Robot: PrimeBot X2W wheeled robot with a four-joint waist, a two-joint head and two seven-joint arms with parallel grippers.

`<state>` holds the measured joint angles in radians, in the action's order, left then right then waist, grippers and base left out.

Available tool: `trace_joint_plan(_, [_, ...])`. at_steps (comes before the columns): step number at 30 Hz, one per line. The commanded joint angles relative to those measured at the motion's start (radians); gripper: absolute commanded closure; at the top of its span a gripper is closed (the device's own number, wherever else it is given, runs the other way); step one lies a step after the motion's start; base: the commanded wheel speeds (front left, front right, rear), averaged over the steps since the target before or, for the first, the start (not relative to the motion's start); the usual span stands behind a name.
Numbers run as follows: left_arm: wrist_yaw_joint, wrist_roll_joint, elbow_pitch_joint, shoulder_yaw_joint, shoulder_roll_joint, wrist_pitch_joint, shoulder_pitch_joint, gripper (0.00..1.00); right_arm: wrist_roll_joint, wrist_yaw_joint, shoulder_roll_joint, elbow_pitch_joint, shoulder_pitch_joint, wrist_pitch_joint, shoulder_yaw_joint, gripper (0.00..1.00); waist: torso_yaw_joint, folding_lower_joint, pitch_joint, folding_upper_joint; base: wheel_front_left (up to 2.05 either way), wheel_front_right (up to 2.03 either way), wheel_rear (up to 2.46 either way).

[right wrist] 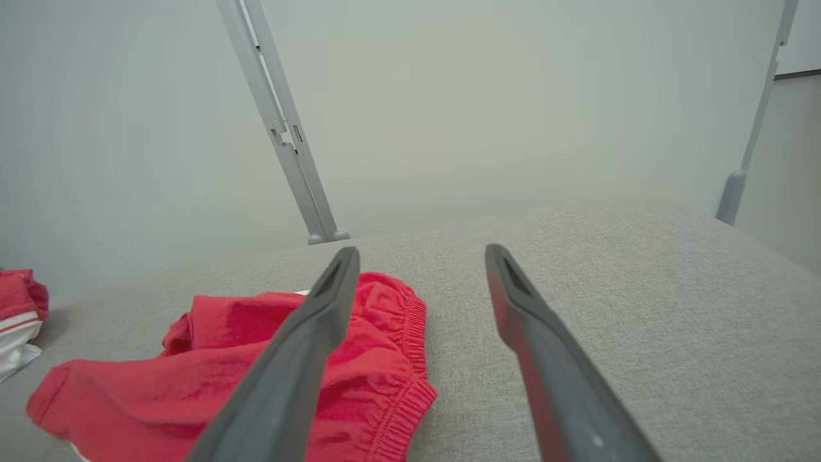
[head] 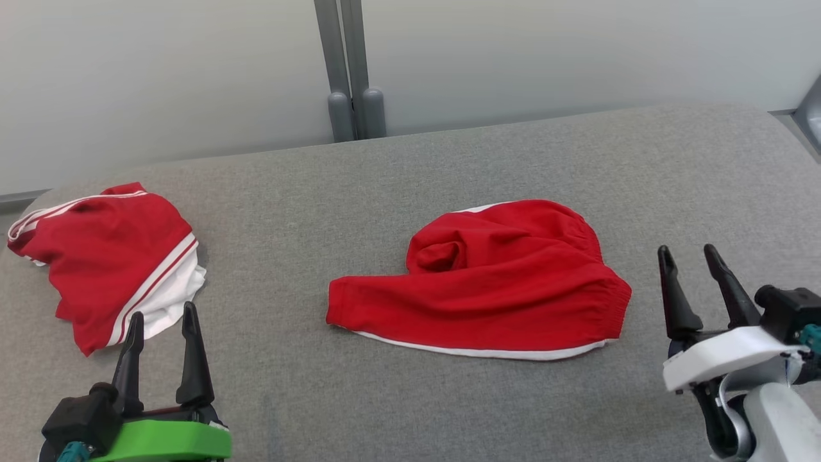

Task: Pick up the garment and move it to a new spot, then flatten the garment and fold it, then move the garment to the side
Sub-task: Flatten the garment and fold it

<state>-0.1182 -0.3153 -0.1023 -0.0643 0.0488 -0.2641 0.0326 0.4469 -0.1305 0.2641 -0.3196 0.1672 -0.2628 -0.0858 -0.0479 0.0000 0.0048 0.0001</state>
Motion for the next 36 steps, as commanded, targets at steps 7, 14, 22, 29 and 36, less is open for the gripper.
trace_joint_plan(7, [0.012,-0.009,0.027,-0.015,0.003,0.000,0.026,0.00,-0.141,0.000,-0.107,0.226,-0.164,-0.003,0.054,0.00,-0.003,0.0000,-0.010,-0.0001,0.00,0.00,0.00])
trace_joint_plan(14, [0.010,0.009,0.029,-0.005,0.003,0.000,0.031,0.00,-0.190,0.000,-0.136,0.254,-0.174,-0.003,0.067,0.00,-0.002,0.0000,-0.007,-0.0001,0.00,0.00,0.00])
trace_joint_plan(22, [0.013,0.024,0.025,0.010,0.003,0.000,0.023,0.00,-0.197,0.000,-0.128,0.236,-0.158,-0.003,0.071,0.00,0.019,0.0000,-0.007,-0.0001,0.00,0.00,0.00])
trace_joint_plan(29, [0.016,0.029,0.026,0.013,0.003,0.000,0.023,0.00,-0.200,0.000,-0.123,0.229,-0.153,-0.003,0.076,0.00,0.028,0.0000,-0.009,-0.0001,0.00,0.00,0.00])
trace_joint_plan(36, [0.015,0.038,0.025,0.018,0.003,0.000,0.024,0.00,-0.193,0.000,-0.119,0.222,-0.161,-0.003,0.087,0.00,0.024,0.0000,-0.004,-0.0001,0.00,0.00,0.00])
